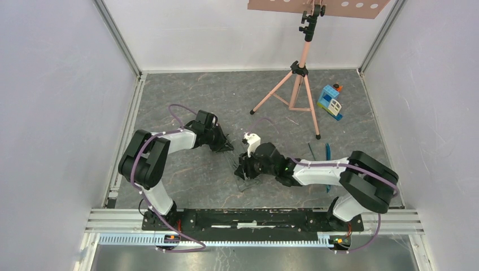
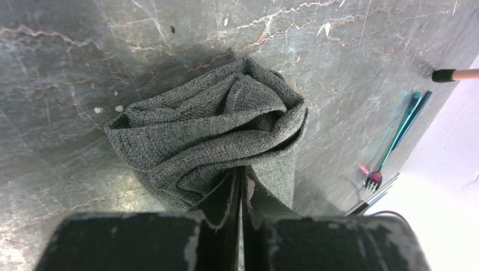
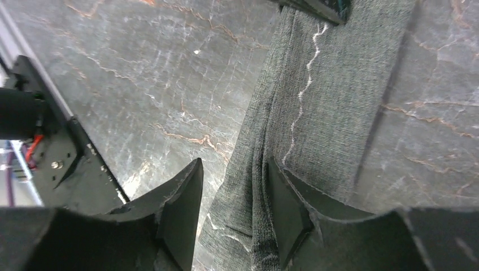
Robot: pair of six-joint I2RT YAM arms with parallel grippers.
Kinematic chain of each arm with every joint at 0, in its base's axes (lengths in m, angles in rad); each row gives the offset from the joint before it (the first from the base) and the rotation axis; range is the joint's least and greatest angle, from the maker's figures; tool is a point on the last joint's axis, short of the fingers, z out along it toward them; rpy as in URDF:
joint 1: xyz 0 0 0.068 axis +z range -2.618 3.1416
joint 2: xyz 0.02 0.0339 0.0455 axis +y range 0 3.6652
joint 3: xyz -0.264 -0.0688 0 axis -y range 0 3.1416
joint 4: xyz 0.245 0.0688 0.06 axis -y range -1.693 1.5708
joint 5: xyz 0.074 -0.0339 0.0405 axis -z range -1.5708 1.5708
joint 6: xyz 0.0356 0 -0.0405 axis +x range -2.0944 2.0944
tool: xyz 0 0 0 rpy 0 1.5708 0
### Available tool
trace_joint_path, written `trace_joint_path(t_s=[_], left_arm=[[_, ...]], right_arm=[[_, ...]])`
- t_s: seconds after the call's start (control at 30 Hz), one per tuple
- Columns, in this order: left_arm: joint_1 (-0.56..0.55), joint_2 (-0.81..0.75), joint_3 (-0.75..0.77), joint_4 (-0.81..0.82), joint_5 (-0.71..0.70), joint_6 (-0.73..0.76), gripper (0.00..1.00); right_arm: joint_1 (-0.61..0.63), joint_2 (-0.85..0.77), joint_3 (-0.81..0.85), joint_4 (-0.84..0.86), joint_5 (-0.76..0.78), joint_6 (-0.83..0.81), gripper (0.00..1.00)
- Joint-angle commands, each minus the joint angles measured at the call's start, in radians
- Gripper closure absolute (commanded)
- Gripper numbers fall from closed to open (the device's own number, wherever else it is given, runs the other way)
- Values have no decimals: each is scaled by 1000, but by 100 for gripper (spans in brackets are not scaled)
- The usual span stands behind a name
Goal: Fold the napkin into a case and place the utensils inside
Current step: Smooth out the smaller rectangle-folded napkin at the center of the board.
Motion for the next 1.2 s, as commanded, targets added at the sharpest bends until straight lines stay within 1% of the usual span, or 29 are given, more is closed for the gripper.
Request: trace_joint_path(t_s=[0.0, 0.07, 0.17, 0.27, 0.37, 0.43, 0.53, 0.7, 0.77, 0.8, 0.87, 0.93, 1.0, 1.07, 1.17], left_arm=[[26, 37, 18, -37, -30, 109, 95], [29, 37, 13, -30, -22, 112, 96], [34, 38, 9, -26, -7, 113, 96], [35, 34, 8, -25, -4, 116, 96], [37, 28, 6, -27, -6, 118, 97], [36, 24, 6, -27, -3, 116, 96], [36, 22, 11, -28, 0, 118, 97], [36, 13, 17, -32, 11, 113, 96], [36, -5, 21, -41, 27, 116, 92], [36, -25, 20, -51, 28, 118, 87], [37, -86, 2, -57, 45, 117, 75], [36, -165, -30, -76, 39, 115, 59], [36, -261, -70, -109, 31, 115, 51], [35, -349, -113, -137, 32, 106, 49], [32, -471, -204, -166, 48, 66, 48]], right_arm=[[-82, -85, -66, 116, -258, 51, 44], [-115, -110, -108, 167, -305, 49, 42], [-154, -102, -131, 220, -397, 55, 42], [-165, -106, -143, 251, -422, 56, 42], [-171, -120, -155, 228, -393, 39, 41], [-166, -102, -175, 251, -389, 51, 46], [-148, -42, -229, 378, -402, 109, 53], [-113, 82, -253, 491, -357, 162, 60], [-99, 108, -256, 495, -345, 161, 62], [-98, 104, -258, 485, -344, 155, 62], [-98, 55, -246, 387, -303, 88, 59], [-88, -15, -194, 221, -240, -9, 54], [-73, -67, -116, 27, -189, -102, 47], [-50, -99, -46, -108, -135, -177, 42], [-11, -122, 34, -247, -51, -240, 36]])
